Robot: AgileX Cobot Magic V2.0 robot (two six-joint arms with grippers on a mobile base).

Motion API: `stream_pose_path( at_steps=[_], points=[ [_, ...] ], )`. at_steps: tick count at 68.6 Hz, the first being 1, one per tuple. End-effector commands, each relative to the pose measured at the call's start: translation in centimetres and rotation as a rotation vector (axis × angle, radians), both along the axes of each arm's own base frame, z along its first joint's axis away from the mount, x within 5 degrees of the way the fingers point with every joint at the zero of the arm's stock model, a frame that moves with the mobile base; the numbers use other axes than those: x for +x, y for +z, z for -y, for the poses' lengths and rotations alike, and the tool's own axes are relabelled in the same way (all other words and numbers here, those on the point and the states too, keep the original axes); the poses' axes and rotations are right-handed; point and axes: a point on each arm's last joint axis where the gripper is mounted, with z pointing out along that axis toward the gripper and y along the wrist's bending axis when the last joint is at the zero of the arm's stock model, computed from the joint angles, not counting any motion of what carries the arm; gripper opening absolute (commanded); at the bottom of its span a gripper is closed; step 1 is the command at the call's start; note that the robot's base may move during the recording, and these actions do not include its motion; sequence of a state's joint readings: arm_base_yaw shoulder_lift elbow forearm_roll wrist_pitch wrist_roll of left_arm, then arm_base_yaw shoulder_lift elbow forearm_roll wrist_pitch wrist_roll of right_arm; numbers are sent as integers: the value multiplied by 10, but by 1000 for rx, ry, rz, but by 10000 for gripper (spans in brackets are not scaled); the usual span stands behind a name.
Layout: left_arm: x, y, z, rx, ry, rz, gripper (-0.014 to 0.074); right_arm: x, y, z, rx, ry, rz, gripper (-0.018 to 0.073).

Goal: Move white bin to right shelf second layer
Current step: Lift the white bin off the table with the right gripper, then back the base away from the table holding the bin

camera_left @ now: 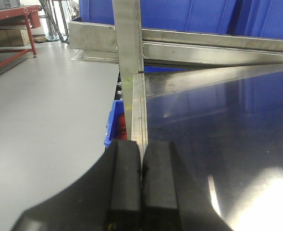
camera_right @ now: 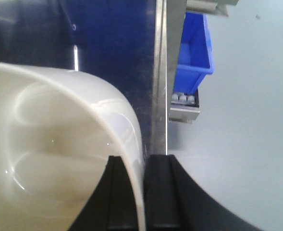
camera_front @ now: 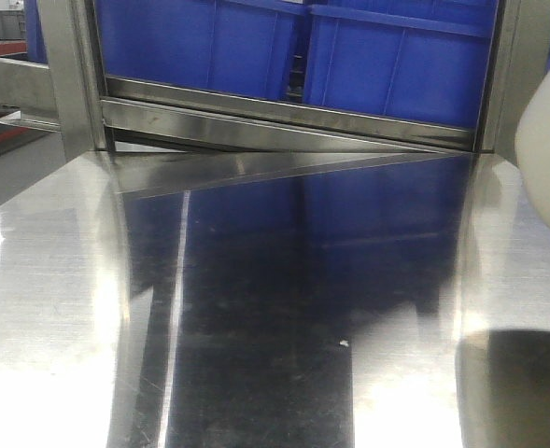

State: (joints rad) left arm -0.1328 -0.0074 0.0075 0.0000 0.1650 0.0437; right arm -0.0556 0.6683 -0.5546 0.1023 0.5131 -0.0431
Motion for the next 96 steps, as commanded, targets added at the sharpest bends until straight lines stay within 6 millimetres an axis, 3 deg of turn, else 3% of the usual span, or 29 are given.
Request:
stream_pose_path(
  at_steps=[1,17,96],
  points=[
    [1,-4,0,-14,-3,63,85,-12,19,0,-9,-12,182,60],
    [1,-4,0,-14,-3,63,85,-32,24,-1,-13,-11,262,60],
    [1,-4,0,-14,-3,63,85,-33,24,-1,-13,-11,262,60]
  ],
)
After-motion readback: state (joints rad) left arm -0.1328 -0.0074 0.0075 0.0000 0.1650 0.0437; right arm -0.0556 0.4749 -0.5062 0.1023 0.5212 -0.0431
